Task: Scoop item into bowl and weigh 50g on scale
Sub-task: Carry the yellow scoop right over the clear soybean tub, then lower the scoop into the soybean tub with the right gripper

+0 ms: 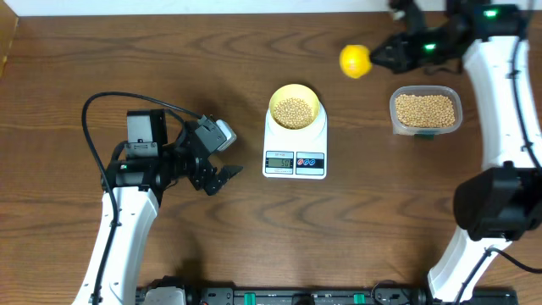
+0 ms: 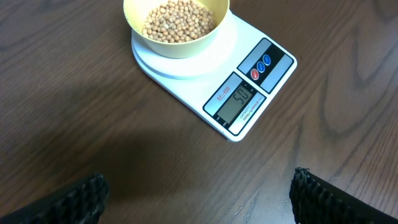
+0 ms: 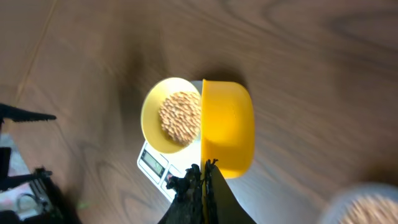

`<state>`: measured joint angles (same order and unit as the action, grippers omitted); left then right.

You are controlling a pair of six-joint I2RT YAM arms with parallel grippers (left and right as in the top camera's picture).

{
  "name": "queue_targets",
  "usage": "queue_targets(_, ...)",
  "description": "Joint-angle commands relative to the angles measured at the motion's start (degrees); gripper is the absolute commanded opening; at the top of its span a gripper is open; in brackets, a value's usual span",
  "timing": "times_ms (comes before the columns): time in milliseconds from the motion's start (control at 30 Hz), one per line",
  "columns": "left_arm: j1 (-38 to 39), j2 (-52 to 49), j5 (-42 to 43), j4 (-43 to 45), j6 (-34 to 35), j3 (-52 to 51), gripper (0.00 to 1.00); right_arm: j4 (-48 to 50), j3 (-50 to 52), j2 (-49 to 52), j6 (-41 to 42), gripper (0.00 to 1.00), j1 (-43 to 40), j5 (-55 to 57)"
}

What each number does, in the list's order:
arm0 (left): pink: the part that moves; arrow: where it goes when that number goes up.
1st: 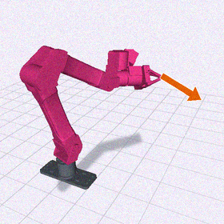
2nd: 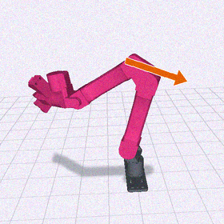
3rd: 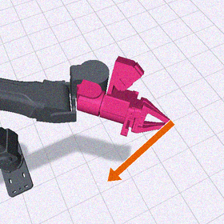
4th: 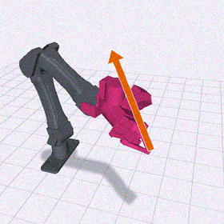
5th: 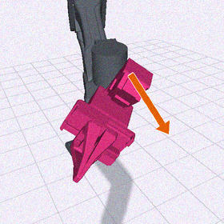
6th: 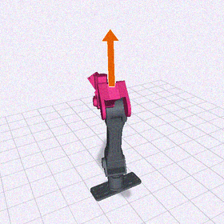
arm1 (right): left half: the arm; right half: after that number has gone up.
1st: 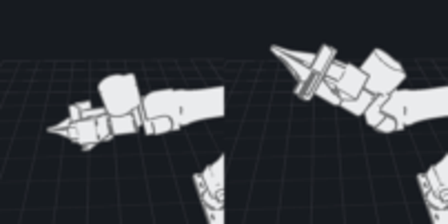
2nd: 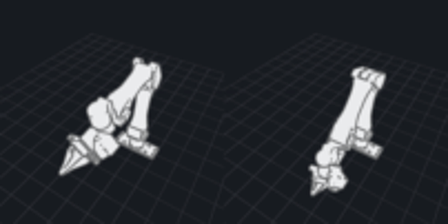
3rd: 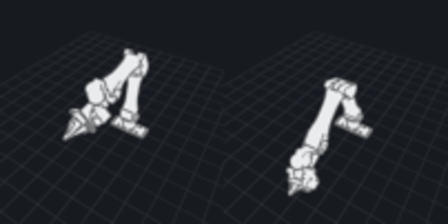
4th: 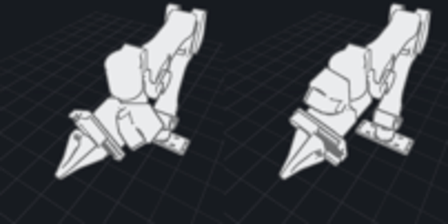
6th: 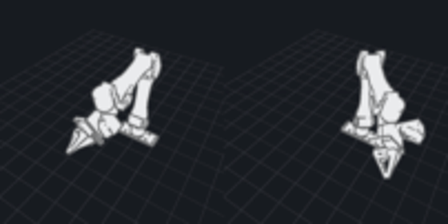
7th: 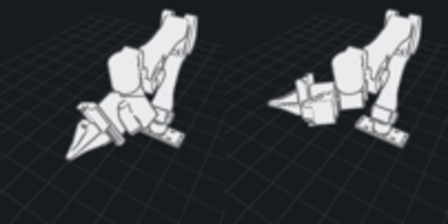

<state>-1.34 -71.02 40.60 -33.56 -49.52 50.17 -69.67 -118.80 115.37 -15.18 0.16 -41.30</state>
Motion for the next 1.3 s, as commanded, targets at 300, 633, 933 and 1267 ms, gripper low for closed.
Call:
queue_targets(300,-0.2,0.6,0.9,0.0,0.1,-0.3,0.95,-10.3,-3.3,-1.0,2.0,0.01,-13.3,21.5)
queue_targets(633,-0.2,0.6,0.9,0.0,0.1,-0.3,0.95,-10.8,-2.1,-0.9,2.3,0.01,-4.3,46.6)
queue_targets(933,-0.2,0.6,0.9,0.0,0.1,-0.3,0.95,-10.7,1.0,-0.9,2.3,0.01,4.1,61.5)
queue_targets(1267,-0.2,0.6,0.9,0.0,0.0,-0.3,0.95,-10.5,4.2,-0.9,8.5,0.01,2.0,49.6)
